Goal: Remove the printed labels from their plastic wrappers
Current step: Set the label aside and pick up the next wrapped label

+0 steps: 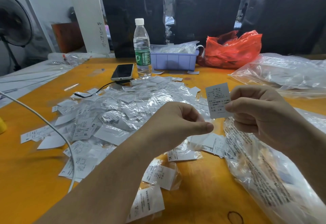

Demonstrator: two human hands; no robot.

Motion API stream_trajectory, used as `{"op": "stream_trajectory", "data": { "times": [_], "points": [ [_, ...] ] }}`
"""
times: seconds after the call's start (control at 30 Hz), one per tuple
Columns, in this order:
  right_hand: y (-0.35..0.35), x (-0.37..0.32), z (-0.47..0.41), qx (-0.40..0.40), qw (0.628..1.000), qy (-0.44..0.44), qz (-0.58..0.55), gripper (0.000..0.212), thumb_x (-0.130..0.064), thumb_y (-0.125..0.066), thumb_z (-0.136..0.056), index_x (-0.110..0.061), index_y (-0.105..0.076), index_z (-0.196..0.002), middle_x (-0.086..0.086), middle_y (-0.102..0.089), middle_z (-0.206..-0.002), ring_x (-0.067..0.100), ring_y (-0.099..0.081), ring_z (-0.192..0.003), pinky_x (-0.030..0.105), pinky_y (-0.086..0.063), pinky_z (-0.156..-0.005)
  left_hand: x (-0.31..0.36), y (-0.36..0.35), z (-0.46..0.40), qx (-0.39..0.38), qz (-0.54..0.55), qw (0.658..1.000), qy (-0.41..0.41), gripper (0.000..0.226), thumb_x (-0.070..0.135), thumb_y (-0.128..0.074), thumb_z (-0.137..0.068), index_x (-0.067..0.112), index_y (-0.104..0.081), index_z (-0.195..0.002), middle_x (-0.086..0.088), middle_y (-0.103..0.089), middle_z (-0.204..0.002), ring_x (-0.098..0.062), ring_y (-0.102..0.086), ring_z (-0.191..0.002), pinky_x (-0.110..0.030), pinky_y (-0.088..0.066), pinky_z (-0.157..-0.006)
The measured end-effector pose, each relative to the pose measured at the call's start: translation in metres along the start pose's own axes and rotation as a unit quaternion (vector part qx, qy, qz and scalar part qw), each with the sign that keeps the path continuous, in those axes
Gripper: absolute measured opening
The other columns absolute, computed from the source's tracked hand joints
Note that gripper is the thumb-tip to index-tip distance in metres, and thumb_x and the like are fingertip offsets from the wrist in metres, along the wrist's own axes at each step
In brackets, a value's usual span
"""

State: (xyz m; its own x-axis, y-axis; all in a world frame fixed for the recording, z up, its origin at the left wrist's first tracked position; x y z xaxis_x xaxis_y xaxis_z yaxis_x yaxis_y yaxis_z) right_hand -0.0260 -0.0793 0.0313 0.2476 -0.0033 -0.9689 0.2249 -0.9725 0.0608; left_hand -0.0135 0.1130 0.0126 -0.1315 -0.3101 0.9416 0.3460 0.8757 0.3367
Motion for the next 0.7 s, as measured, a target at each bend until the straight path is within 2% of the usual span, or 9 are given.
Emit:
{"op": "stream_trajectory", "data": {
  "times": [0.17,0.3,0.43,0.57,0.7],
  "points": [
    [0.0012,0.0015,-0.001,0.003,1.0,0.0,-0.012,0.017,-0.005,-0.061,-0.069,-0.009,-0.051,-0.055,-0.002,-0.024,-0.045,0.008,-0.017,-0.038,0.017,-0.022,-0.039,-0.0001,0.0,0.0001,0.005,-0.008,1.0,0.006,0.027,0.026,-0.084,-0.074,0.004,-0.071,-0.081,-0.008,-0.072,-0.082,0.0,-0.059,-0.055,-0.011,-0.045,-0.05],
    [-0.0016,0.0044,-0.0006,0.0,0.998,0.021,0.059,0.017,-0.007,-0.06,-0.069,-0.007,-0.054,-0.054,-0.002,-0.031,-0.043,0.009,-0.019,-0.036,0.017,-0.022,-0.04,-0.0002,-0.0003,0.0003,0.002,-0.003,1.0,0.009,0.029,0.025,-0.083,-0.076,0.001,-0.068,-0.079,0.0,-0.074,-0.082,0.002,-0.06,-0.053,-0.011,-0.048,-0.052],
    [-0.0007,0.0047,-0.001,0.021,0.994,0.042,0.096,0.014,-0.009,-0.061,-0.069,-0.005,-0.057,-0.056,-0.004,-0.036,-0.042,0.008,-0.025,-0.034,0.019,-0.022,-0.039,0.0006,-0.0007,0.0009,-0.002,-0.002,1.0,0.007,0.025,0.022,-0.083,-0.076,0.002,-0.069,-0.078,-0.003,-0.074,-0.082,0.003,-0.06,-0.054,-0.011,-0.046,-0.051],
    [-0.0011,0.0049,-0.0001,0.034,0.99,0.06,0.12,0.014,-0.01,-0.062,-0.069,-0.006,-0.058,-0.056,0.01,-0.039,-0.049,0.012,-0.023,-0.038,0.023,-0.017,-0.041,0.0015,-0.0012,0.0016,-0.005,0.005,1.0,0.004,0.021,0.019,-0.082,-0.077,0.002,-0.07,-0.079,-0.003,-0.074,-0.08,0.004,-0.06,-0.053,-0.008,-0.043,-0.05],
    [-0.0007,0.0039,0.0007,0.042,0.983,0.078,0.162,0.013,-0.011,-0.062,-0.07,-0.003,-0.059,-0.06,0.005,-0.046,-0.049,0.01,-0.029,-0.04,0.02,-0.024,-0.039,0.0024,-0.0015,0.0022,-0.008,0.007,1.0,0.001,0.019,0.018,-0.082,-0.077,0.003,-0.071,-0.081,-0.001,-0.072,-0.073,0.002,-0.059,-0.055,-0.009,-0.043,-0.05]
  ]
}}
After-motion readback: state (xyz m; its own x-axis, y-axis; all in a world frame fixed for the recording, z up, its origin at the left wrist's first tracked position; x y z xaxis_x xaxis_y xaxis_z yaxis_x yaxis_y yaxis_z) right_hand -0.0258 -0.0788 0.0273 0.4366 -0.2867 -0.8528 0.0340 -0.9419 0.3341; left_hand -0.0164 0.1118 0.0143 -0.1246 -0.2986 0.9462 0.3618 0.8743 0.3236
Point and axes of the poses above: each hand's wrist, its own z-axis away from the middle knuckle, its own y-axis out of the back of the hand, x = y × z, the point moved 1 cm from there along -z, towards the middle knuckle
